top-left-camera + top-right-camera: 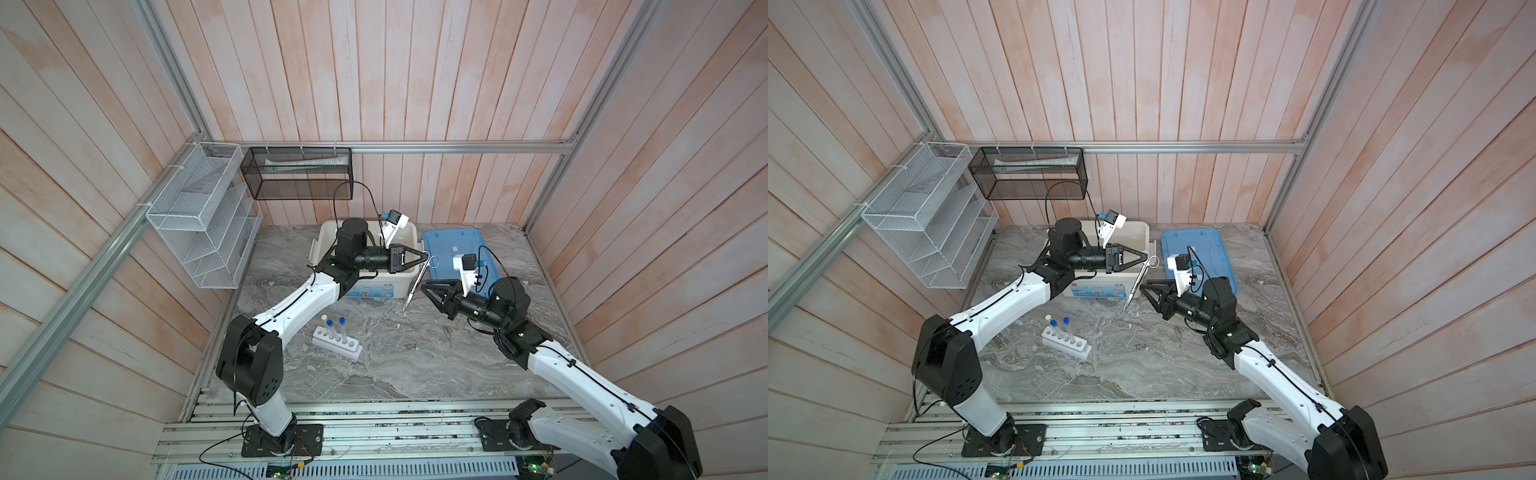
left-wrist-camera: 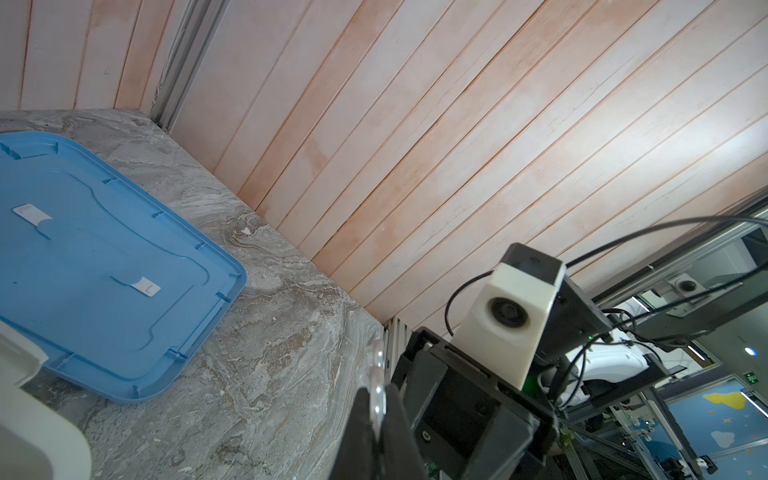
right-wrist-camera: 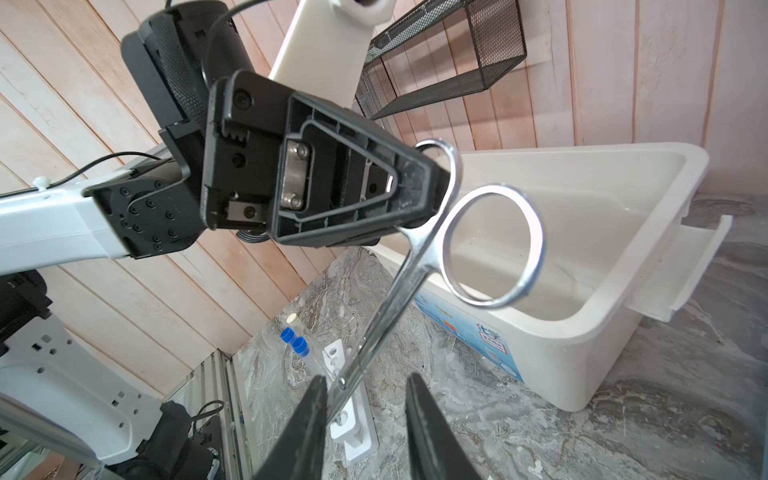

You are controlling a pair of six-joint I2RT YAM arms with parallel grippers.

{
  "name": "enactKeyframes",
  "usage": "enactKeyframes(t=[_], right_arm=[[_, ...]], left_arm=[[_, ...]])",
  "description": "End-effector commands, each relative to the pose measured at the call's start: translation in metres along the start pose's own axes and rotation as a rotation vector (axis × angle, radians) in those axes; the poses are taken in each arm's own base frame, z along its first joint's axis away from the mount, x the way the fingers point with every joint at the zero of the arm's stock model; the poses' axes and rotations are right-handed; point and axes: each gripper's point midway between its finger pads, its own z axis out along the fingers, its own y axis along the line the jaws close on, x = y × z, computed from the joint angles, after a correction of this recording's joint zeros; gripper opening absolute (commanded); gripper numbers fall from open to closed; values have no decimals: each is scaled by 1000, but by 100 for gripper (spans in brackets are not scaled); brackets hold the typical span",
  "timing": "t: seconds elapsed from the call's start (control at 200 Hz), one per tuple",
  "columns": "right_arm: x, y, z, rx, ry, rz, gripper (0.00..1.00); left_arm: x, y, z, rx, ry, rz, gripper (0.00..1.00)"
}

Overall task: Organize the chemistry lab equipment
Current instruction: 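Lift the scissors with the right gripper toward the white bin while the left arm rises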

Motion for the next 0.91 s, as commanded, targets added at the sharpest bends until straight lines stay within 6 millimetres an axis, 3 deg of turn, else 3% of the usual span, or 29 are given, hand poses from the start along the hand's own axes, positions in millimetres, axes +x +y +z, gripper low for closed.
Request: enactKeyframes(t=[0.0, 0.24, 0.505, 0.61, 0.655, 0.76, 0.9], right_arm=[[-18, 16, 6, -64, -43, -28, 32], [-14, 19, 11, -84, -39, -15, 28], [-12, 18, 10, -72, -40, -4, 11], [-14, 21, 9, -73, -44, -3, 0], [-15, 22, 9, -72, -44, -5, 0], [-15, 24, 11, -67, -35, -11, 0], [-16, 25, 16, -67, -18, -12, 0]], left_arm=[[0, -24, -2, 55, -2, 36, 0], [9, -30, 1, 67, 7, 23, 0], [7, -31, -1, 60, 2, 41, 0], [5, -29, -5, 41, -7, 52, 0], [4, -28, -8, 31, -15, 59, 0], [0, -26, -18, 0, -36, 75, 9], [-6, -23, -33, -44, -73, 87, 33]])
